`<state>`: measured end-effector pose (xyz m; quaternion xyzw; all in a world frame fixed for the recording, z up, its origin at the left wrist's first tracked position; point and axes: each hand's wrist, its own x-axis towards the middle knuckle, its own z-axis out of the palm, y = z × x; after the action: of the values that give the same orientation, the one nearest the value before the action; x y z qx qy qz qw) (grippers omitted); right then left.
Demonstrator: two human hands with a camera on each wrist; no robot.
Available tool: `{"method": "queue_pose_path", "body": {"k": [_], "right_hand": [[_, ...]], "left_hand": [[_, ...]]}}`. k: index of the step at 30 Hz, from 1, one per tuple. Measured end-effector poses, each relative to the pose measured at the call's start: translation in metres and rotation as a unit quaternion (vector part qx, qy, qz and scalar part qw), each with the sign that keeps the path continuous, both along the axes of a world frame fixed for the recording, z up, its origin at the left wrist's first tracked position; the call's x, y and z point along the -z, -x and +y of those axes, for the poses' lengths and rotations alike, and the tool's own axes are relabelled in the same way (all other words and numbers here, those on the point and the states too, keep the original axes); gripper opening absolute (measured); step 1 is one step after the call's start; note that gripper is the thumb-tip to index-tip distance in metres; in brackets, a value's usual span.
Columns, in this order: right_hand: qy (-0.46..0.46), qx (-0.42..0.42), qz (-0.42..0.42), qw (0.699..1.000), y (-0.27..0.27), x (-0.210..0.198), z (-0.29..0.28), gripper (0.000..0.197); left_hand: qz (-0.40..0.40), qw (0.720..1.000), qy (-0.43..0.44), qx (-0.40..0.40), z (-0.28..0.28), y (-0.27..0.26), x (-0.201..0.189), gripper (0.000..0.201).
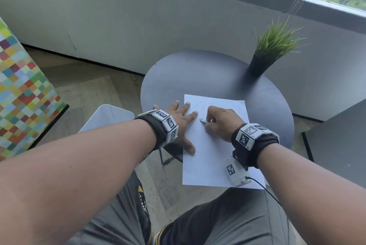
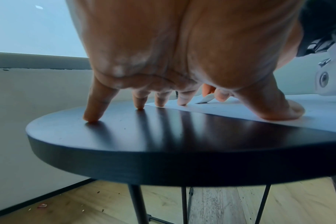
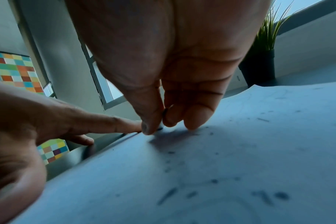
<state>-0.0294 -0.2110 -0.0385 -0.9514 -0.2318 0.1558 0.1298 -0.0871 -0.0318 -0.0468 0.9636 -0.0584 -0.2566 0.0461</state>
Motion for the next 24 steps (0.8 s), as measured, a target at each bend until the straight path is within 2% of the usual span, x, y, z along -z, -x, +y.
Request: {"method": "queue_pose_path", "body": {"k": [2,6,8,11,13,16,17,20,21,24], "right_hand": [[-0.006,-0.048,-0.016,0.999,0.01,-0.001,0.006,0.011],[-0.002,-0.207,-0.014,0.978,0.034,0.007,0.016,0.012],[0.022,-0.185,-0.036,0.982,0.022,0.005,0.008,0.008],[0.034,-0.094,-0.077,0.992,0.004,0.0,-0.006,0.012],[0.026,-0.131,-0.074,0.988,0.014,0.001,0.0,0.015],[0.039,-0.247,-0.04,0.967,0.037,0.01,0.011,0.012],[0.049,-0.237,-0.039,0.969,0.032,0.006,0.008,0.012],[0.034,-0.112,-0.083,0.99,0.005,-0.001,-0.008,0.019],[0.039,-0.099,-0.091,0.99,0.005,-0.002,-0.009,0.02],[0.034,-0.195,-0.063,0.978,0.035,0.001,0.008,0.013]], "left_hand": [[0.002,1.0,0.0,0.0,-0.001,0.001,0.001,0.13],[0.007,1.0,0.005,0.004,0.0,0.0,-0.001,0.132],[0.008,1.0,0.004,0.003,-0.001,0.002,0.0,0.132],[0.008,1.0,-0.005,-0.003,0.0,0.004,0.002,0.132],[0.006,1.0,-0.003,-0.002,0.0,0.003,0.003,0.133],[0.014,1.0,-0.001,0.003,0.001,0.003,0.001,0.132],[0.014,1.0,-0.004,0.005,0.001,0.003,0.001,0.131],[0.019,1.0,-0.016,0.005,0.0,0.003,-0.001,0.131],[0.022,1.0,-0.018,0.005,0.0,0.003,-0.002,0.131],[0.025,0.999,-0.018,0.01,0.0,0.003,-0.003,0.131]]}}
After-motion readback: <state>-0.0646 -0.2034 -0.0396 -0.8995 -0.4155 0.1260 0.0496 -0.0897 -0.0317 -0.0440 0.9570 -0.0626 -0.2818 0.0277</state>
